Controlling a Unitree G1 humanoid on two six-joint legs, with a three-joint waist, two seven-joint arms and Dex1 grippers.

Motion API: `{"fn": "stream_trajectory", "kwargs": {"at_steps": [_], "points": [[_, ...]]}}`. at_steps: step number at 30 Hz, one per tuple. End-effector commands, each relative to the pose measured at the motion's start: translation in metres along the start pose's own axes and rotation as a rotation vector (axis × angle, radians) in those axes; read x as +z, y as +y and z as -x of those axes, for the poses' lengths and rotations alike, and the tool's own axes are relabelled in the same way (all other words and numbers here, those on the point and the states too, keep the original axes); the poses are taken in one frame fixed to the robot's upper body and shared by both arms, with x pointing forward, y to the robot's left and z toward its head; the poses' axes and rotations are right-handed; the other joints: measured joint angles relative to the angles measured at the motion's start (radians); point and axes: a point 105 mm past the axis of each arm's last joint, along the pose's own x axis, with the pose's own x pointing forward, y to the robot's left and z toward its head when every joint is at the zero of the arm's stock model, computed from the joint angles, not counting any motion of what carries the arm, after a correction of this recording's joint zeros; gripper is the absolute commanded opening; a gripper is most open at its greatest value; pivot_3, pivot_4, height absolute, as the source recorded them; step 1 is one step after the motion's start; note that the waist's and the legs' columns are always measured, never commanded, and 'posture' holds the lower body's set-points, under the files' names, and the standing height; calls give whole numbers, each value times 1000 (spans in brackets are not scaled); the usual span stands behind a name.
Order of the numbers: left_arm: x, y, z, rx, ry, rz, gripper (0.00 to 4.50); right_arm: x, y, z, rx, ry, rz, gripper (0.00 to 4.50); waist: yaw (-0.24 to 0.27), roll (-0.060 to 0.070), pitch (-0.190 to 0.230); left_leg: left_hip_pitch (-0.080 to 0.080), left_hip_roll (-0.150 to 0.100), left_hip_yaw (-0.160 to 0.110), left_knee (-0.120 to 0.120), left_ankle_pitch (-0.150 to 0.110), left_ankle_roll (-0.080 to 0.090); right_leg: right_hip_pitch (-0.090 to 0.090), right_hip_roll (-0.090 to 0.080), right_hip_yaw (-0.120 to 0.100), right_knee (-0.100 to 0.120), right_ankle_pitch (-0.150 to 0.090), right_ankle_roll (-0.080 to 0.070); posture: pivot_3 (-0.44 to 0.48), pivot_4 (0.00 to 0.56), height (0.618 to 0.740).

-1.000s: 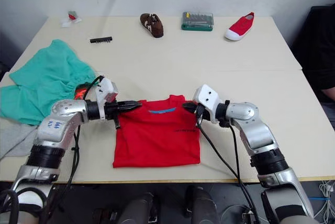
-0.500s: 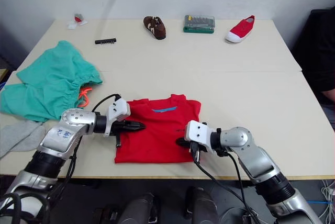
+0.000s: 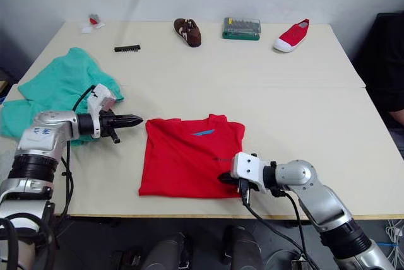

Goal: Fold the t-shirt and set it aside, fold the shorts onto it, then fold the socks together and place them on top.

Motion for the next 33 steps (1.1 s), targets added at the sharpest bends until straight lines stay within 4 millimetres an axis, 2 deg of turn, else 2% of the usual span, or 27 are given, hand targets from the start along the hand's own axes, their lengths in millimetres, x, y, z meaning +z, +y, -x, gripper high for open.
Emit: {"fn": "stream_trajectory", "kwargs": {"at_steps": [1, 5, 11, 14, 18, 21, 23, 25, 27, 29, 31, 33], "points": [[27, -42, -7, -180, -63, -72, 41, 21, -12, 4, -37, -76, -2, 0, -1, 0, 0, 0, 0, 0, 0, 0, 0, 0, 0, 0, 0, 0, 0, 0, 150, 740], [5, -74, -23, -271, 40, -139, 41, 28, -31, -4, -101, -101, 7, 0, -7, 1, 0, 1, 0, 2, -2, 0, 0, 0, 0, 1, 0, 0, 0, 0, 150, 740], [-57, -81, -41, -212, 237, -171, 41, 21, -69, -29, -224, -64, -6, 0, -12, 1, 1, 2, 0, 3, -2, 1, -1, -1, 1, 2, 0, 0, 0, 0, 150, 740], [-100, -74, -32, -155, 368, -180, 41, 6, -95, -44, -330, 3, -16, 0, -13, 1, 0, 3, 1, 2, -2, 1, -2, -1, 1, 3, 1, 0, -1, 0, 150, 740], [-121, -77, -16, -149, 413, -161, 41, -5, -130, -37, -491, 64, 32, 0, -30, 3, -1, 7, 1, 4, -2, 0, 0, 1, 0, 5, 3, 1, -2, 0, 150, 740], [-131, -85, -5, -157, 429, -136, 41, -2, -150, -25, -579, 37, 15, 0, -39, 4, -2, 10, 1, 5, -3, 0, 1, 1, 0, 6, 7, 0, -2, 0, 150, 740], [-131, -87, -2, -152, 420, -130, 41, 12, -151, -22, -558, -48, 4, 0, -44, 4, -2, 14, 2, 6, -6, 1, 0, 2, 0, 7, 8, -1, -4, 0, 150, 740], [-119, -86, -3, -142, 367, -107, 41, 33, -141, -20, -483, -150, 5, 0, -53, 5, -1, 15, 2, 6, -8, 1, -1, 2, 0, 7, 9, -2, -5, 0, 150, 740], [-96, -84, -7, -139, 274, -73, 41, 52, -125, -18, -397, -237, -2, 0, -54, 5, -1, 17, 2, 7, -11, 3, -3, 2, 0, 8, 9, -2, -4, 0, 150, 740], [-67, -79, -13, -141, 174, -35, 41, 66, -98, -17, -272, -292, -11, 0, -49, 6, -1, 17, 2, 7, -14, 5, -3, 1, 0, 8, 9, -3, -3, 0, 150, 740], [-42, -70, -20, -132, 101, 1, 41, 66, -67, -18, -146, -283, -13, 0, -34, 5, -1, 14, 2, 5, -14, 5, -4, -1, 0, 7, 9, -4, -2, 0, 150, 740], [-27, -62, -26, -125, 72, 18, 41, 54, -41, -20, -50, -218, -2, 0, -21, 4, -1, 8, 2, 4, -11, 5, -4, -4, 1, 7, 9, -4, -2, 0, 150, 740]]}}
